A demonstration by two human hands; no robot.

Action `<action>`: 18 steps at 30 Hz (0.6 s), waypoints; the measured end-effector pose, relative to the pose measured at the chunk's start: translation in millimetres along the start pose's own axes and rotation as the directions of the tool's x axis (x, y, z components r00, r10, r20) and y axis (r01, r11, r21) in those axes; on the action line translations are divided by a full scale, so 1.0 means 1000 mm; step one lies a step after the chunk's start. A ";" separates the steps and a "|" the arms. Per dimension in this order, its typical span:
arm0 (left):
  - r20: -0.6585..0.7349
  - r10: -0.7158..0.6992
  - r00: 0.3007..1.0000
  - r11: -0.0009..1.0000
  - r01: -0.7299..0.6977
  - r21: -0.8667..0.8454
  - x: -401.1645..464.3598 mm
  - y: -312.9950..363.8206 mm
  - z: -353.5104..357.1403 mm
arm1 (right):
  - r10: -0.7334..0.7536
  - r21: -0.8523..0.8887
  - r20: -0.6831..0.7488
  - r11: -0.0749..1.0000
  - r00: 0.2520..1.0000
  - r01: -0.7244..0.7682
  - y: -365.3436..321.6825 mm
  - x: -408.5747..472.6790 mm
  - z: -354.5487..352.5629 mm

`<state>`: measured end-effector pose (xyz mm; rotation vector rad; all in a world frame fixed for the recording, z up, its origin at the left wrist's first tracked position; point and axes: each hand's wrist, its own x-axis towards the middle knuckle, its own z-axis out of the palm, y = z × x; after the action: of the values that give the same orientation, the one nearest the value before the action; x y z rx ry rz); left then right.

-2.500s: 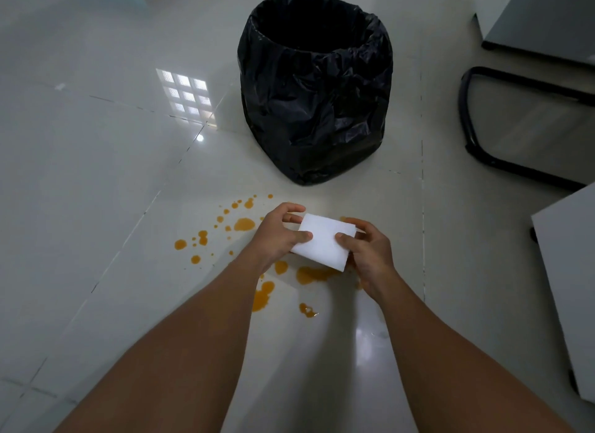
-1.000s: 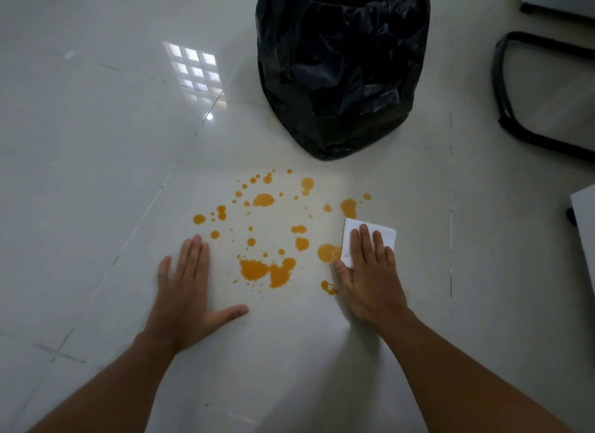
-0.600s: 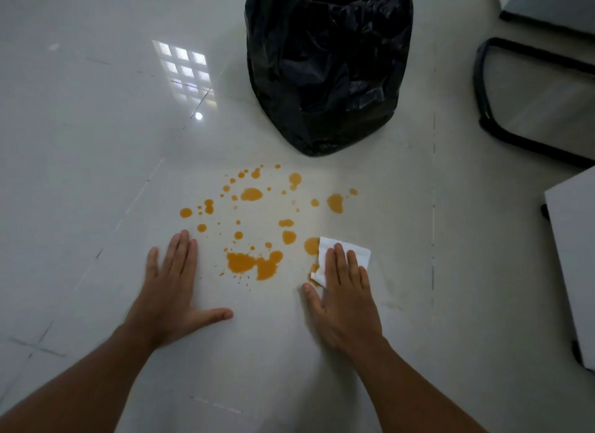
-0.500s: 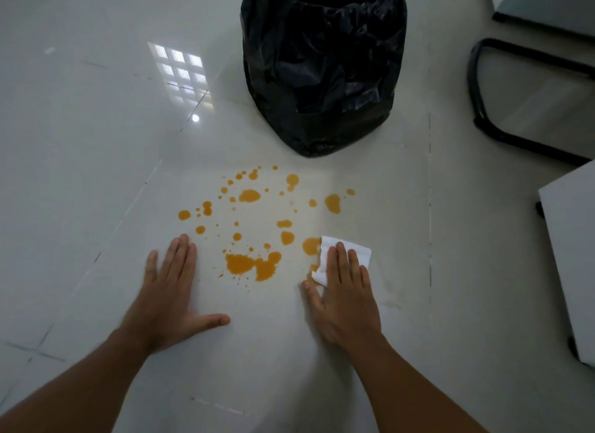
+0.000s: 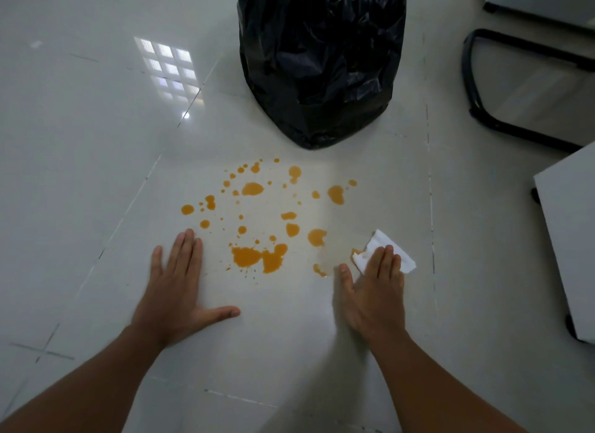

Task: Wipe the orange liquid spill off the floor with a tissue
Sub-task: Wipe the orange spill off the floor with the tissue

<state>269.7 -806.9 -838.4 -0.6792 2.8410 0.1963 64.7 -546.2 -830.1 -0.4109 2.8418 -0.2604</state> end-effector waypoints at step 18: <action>-0.003 -0.018 1.000 1.000 0.018 -0.018 -0.013 -0.014 -0.001 | -0.371 0.182 0.113 0.920 0.922 0.348 -0.084 -0.036 0.025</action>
<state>287.0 -814.1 -835.2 -0.7097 2.8381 0.2176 125.9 -618.5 -828.2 -0.8819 2.5622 -0.5010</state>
